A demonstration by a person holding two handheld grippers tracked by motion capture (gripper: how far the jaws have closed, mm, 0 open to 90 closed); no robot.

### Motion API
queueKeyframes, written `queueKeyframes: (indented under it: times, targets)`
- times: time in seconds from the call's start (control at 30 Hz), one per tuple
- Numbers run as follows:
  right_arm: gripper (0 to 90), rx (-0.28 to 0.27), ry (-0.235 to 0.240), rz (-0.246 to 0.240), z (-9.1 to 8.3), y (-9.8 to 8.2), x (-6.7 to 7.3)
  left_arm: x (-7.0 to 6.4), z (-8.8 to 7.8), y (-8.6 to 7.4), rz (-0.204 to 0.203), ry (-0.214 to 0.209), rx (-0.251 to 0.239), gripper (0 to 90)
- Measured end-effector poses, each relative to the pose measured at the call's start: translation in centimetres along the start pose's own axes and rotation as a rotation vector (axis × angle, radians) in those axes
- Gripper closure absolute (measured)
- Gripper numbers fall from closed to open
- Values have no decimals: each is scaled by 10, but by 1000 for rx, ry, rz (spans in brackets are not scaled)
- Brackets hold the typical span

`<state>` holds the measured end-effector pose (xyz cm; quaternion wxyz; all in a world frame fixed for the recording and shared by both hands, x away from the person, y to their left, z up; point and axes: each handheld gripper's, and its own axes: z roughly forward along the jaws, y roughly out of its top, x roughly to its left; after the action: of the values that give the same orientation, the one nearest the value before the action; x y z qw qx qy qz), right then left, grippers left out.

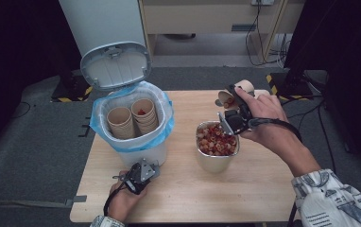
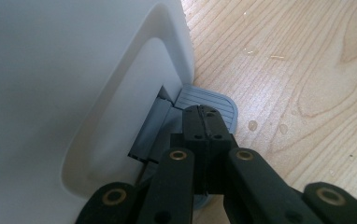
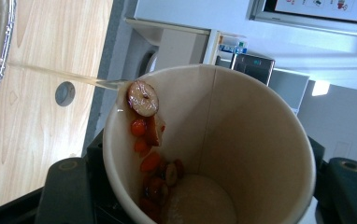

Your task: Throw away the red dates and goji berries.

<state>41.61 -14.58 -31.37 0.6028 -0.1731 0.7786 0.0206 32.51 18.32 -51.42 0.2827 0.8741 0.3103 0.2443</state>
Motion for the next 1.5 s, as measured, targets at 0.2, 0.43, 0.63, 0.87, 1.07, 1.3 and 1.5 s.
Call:
queueKeyframes:
  times: [0.2, 0.43, 0.63, 0.87, 1.07, 1.3, 1.5]
  targets:
    - [327, 10, -1, -30, 0, 2, -1, 0, 0, 0, 0, 0, 0, 897]
    - [328, 18, -11, -85, 0, 6, -1, 0, 0, 0, 0, 0, 0, 897]
    - [329, 25, -20, -133, 0, 8, -1, 0, 0, 0, 0, 0, 1, 897]
    - [329, 41, -38, -166, -1, 7, -5, 0, 0, 0, -1, -1, 3, 898]
    - [332, 33, -7, -279, 2, 23, 8, 1, 0, 0, 5, 1, 2, 897]
    - [333, 57, -21, -254, 0, 15, 1, 0, 0, 0, 0, -1, 4, 897]
    - [333, 46, -12, -300, 0, 20, 2, 1, 0, 0, 4, 1, 2, 897]
